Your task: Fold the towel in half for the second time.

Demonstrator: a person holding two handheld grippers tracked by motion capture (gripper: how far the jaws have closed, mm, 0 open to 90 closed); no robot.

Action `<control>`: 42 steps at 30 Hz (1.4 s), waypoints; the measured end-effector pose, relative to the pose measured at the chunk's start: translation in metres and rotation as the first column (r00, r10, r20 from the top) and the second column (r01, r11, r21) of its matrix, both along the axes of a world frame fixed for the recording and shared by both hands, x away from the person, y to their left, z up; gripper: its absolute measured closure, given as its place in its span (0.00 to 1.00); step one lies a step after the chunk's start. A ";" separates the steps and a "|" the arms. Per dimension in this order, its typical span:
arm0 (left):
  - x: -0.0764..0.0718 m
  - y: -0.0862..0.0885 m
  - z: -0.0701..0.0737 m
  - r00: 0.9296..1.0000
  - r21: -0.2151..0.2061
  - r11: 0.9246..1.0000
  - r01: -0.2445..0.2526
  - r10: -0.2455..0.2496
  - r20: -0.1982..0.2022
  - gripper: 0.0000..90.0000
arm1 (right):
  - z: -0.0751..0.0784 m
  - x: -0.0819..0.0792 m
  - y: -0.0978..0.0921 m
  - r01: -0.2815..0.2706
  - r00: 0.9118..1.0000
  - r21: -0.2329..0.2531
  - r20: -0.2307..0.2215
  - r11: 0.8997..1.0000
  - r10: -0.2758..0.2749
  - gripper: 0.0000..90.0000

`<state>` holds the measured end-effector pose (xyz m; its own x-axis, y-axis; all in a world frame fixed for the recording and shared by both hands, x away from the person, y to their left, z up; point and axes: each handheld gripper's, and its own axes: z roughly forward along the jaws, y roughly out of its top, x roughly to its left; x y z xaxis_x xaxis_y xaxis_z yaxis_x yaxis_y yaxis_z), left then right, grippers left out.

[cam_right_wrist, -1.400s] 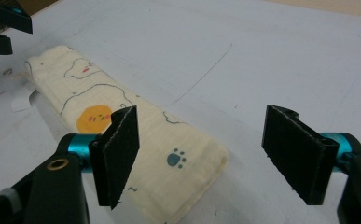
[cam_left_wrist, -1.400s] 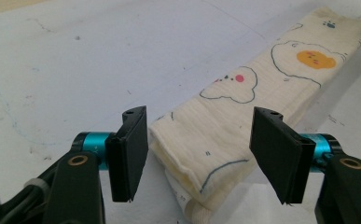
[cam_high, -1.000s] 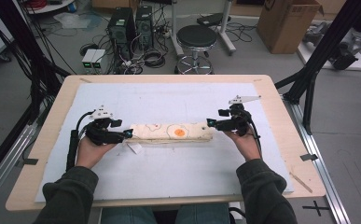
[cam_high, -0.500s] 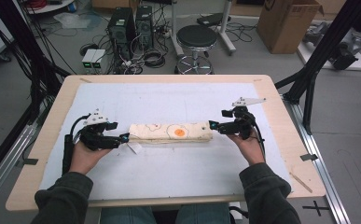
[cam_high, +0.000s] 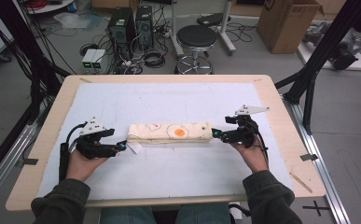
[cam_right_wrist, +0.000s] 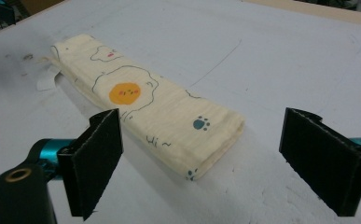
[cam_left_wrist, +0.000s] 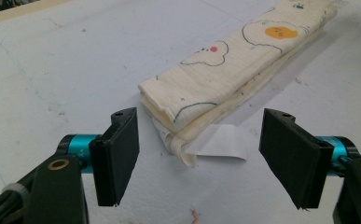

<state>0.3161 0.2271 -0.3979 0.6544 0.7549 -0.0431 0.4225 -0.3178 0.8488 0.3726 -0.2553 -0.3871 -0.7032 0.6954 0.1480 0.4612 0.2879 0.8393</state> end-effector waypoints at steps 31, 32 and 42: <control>-0.039 0.013 -0.011 1.000 0.001 1.000 -0.009 0.009 0.019 0.27 | -0.020 -0.045 -0.030 0.017 1.000 0.009 0.020 1.000 -0.018 0.14; -0.041 0.014 -0.011 1.000 0.001 1.000 -0.009 0.009 0.021 0.27 | -0.021 -0.047 -0.030 0.022 1.000 0.010 0.022 1.000 -0.022 0.14; -0.056 0.020 -0.010 0.999 -0.006 1.000 -0.013 0.014 0.040 0.27 | -0.027 -0.059 -0.039 0.035 0.999 -0.001 0.014 0.999 -0.035 0.14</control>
<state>0.2598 0.2468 -0.4078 0.6454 0.7635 -0.0218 0.3926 -0.3072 0.8669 0.3132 -0.2947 -0.4142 -0.6806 0.7196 0.1377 0.4596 0.2729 0.8452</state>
